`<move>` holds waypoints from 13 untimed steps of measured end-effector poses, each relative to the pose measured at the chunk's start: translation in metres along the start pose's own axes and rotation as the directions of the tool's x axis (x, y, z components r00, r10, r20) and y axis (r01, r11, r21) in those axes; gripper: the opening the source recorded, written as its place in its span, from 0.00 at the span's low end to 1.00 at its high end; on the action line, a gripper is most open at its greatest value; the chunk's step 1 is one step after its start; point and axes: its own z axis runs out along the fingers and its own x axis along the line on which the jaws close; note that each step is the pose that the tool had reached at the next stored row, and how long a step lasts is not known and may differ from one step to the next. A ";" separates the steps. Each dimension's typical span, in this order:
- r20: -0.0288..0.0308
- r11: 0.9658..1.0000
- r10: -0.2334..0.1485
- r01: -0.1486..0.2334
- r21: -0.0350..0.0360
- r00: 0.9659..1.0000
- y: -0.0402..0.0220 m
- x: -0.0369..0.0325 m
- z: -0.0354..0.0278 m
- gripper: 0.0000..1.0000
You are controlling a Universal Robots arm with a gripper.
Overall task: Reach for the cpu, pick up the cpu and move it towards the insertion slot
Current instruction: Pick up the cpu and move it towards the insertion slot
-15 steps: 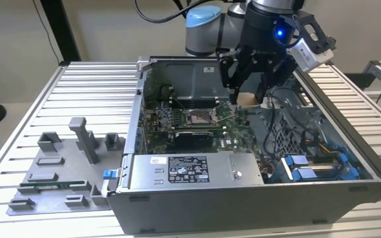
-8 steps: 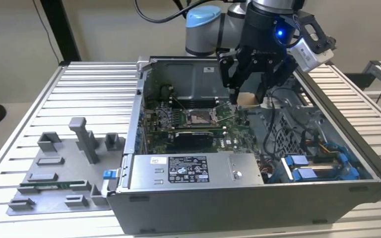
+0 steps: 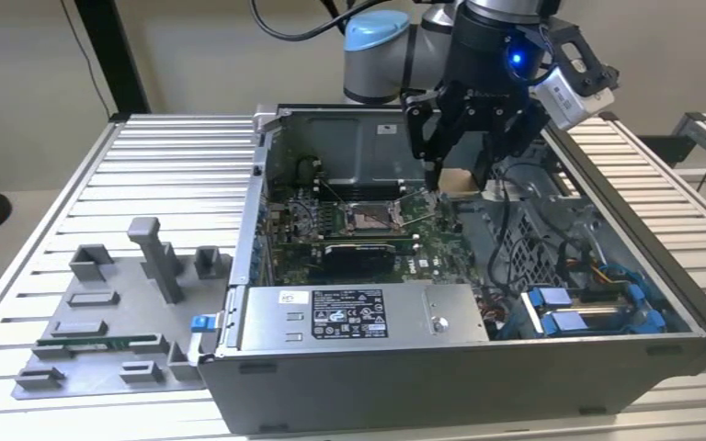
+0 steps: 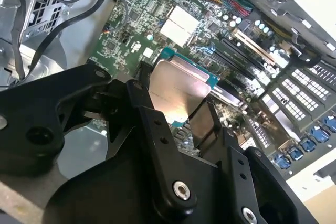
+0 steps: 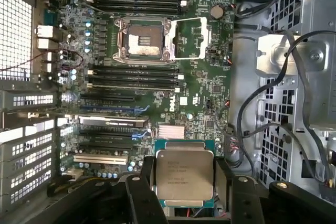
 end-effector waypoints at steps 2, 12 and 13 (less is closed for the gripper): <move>0.000 1.000 0.000 0.000 0.000 1.000 0.0010 -0.0003 0.0002 0.00; 0.000 1.000 0.000 0.000 0.000 1.000 0.0105 -0.0017 0.0013 0.00; 0.000 1.000 0.000 0.000 0.000 1.000 0.0116 -0.0018 0.0014 0.00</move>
